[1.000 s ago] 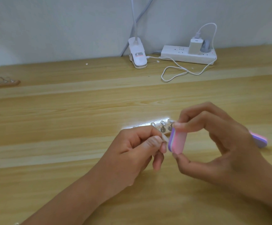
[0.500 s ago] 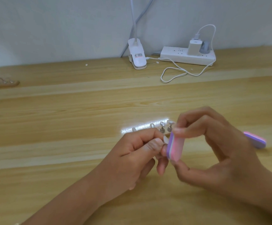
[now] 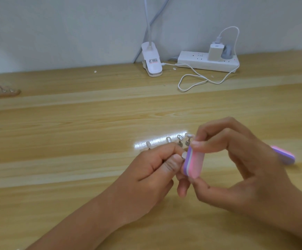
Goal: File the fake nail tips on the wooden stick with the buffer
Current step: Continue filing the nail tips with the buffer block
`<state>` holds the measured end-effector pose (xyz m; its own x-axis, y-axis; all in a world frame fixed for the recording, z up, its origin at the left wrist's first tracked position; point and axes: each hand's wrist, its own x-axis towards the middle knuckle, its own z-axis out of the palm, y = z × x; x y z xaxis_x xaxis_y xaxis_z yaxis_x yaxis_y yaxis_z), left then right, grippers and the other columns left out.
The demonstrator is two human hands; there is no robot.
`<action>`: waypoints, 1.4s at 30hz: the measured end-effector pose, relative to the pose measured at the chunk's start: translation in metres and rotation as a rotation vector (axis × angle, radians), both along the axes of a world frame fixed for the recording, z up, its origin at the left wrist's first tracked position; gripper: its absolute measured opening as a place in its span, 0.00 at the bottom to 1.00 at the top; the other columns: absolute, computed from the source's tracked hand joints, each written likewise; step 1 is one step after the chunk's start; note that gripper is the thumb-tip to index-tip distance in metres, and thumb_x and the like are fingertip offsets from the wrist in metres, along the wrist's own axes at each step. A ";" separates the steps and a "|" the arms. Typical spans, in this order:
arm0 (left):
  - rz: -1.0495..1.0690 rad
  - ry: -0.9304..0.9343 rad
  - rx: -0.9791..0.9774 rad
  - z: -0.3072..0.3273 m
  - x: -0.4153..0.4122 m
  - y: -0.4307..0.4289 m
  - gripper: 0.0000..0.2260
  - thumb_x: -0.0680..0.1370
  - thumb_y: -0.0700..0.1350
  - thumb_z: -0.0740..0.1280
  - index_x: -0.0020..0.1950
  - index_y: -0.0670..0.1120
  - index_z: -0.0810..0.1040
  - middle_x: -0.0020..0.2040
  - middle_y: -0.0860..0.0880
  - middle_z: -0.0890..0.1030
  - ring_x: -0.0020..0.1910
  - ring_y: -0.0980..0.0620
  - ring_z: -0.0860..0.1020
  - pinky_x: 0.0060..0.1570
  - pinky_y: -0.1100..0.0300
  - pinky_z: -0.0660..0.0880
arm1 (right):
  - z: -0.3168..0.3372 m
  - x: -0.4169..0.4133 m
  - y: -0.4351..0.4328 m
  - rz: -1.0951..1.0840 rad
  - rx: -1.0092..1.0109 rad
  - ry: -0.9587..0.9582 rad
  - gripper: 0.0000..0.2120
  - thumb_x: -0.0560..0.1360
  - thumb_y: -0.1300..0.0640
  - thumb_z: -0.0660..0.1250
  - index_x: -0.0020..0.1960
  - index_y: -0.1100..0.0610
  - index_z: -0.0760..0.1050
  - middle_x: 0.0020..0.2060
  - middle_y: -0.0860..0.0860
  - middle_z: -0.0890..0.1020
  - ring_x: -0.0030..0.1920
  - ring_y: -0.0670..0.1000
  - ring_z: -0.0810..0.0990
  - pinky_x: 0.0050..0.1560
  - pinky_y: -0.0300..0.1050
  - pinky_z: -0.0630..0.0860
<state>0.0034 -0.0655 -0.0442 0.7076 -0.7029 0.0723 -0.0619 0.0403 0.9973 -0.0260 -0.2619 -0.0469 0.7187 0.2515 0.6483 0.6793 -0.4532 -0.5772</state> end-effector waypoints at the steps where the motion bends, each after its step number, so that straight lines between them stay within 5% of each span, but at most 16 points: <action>1: 0.003 0.001 -0.004 0.000 0.000 0.000 0.14 0.81 0.46 0.55 0.49 0.35 0.72 0.30 0.48 0.76 0.17 0.58 0.59 0.19 0.71 0.57 | 0.000 0.000 0.000 0.002 -0.009 -0.007 0.13 0.67 0.59 0.75 0.50 0.59 0.78 0.51 0.53 0.77 0.51 0.51 0.80 0.53 0.38 0.74; 4: 0.001 -0.004 -0.009 0.000 0.000 0.000 0.11 0.81 0.46 0.56 0.43 0.44 0.73 0.31 0.47 0.77 0.17 0.58 0.59 0.19 0.71 0.57 | 0.001 0.000 -0.003 -0.023 0.006 -0.001 0.14 0.66 0.59 0.75 0.50 0.60 0.77 0.51 0.53 0.77 0.51 0.53 0.80 0.52 0.41 0.74; 9: 0.020 -0.046 0.016 -0.001 0.001 0.000 0.12 0.81 0.45 0.56 0.43 0.44 0.74 0.30 0.49 0.77 0.18 0.59 0.60 0.20 0.72 0.58 | -0.001 0.002 -0.004 0.000 -0.010 0.018 0.14 0.67 0.60 0.75 0.50 0.59 0.77 0.51 0.51 0.77 0.52 0.53 0.80 0.53 0.39 0.73; 13: 0.032 -0.064 0.003 -0.001 0.002 0.004 0.11 0.81 0.46 0.57 0.40 0.50 0.73 0.31 0.48 0.78 0.18 0.57 0.61 0.20 0.70 0.58 | -0.001 0.020 -0.023 -0.139 0.102 0.097 0.16 0.64 0.66 0.76 0.50 0.59 0.77 0.48 0.53 0.79 0.49 0.59 0.81 0.54 0.54 0.76; 19: 0.668 -0.321 -0.098 0.000 0.024 0.014 0.09 0.79 0.42 0.62 0.40 0.46 0.77 0.37 0.50 0.80 0.22 0.53 0.70 0.24 0.69 0.65 | -0.006 0.018 -0.019 -0.115 0.070 0.079 0.14 0.67 0.60 0.74 0.51 0.58 0.76 0.48 0.53 0.79 0.49 0.59 0.80 0.53 0.54 0.76; 22: 0.809 -0.332 -0.030 -0.004 0.033 0.017 0.07 0.79 0.43 0.65 0.42 0.48 0.80 0.40 0.54 0.81 0.30 0.57 0.73 0.31 0.66 0.68 | -0.007 0.020 -0.017 -0.134 0.046 0.084 0.14 0.66 0.61 0.75 0.50 0.59 0.77 0.47 0.51 0.79 0.49 0.57 0.80 0.52 0.51 0.76; 27: 0.714 -0.449 0.269 -0.006 0.030 0.005 0.04 0.72 0.48 0.68 0.43 0.54 0.82 0.42 0.61 0.82 0.42 0.57 0.74 0.45 0.64 0.69 | -0.009 0.020 -0.015 -0.143 0.005 0.082 0.16 0.64 0.64 0.75 0.50 0.58 0.77 0.48 0.48 0.79 0.49 0.54 0.80 0.53 0.42 0.75; 30: 0.642 -0.512 0.392 -0.006 0.026 0.000 0.03 0.70 0.48 0.68 0.39 0.57 0.80 0.41 0.65 0.80 0.45 0.58 0.75 0.57 0.49 0.70 | -0.009 0.019 -0.015 -0.161 -0.037 0.057 0.15 0.64 0.63 0.75 0.49 0.58 0.77 0.47 0.48 0.79 0.49 0.52 0.80 0.53 0.36 0.72; 42: 0.600 -0.457 0.465 -0.009 0.028 0.005 0.00 0.68 0.54 0.68 0.37 0.61 0.78 0.40 0.59 0.81 0.45 0.58 0.74 0.57 0.44 0.70 | -0.011 0.016 -0.015 -0.176 -0.096 0.050 0.16 0.63 0.62 0.76 0.50 0.57 0.78 0.48 0.50 0.78 0.49 0.52 0.79 0.54 0.34 0.72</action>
<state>0.0317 -0.0607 -0.0532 0.9383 -0.2510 0.2377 -0.3388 -0.5308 0.7768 -0.0099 -0.2768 -0.0576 0.7876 0.1781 0.5898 0.5563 -0.6172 -0.5564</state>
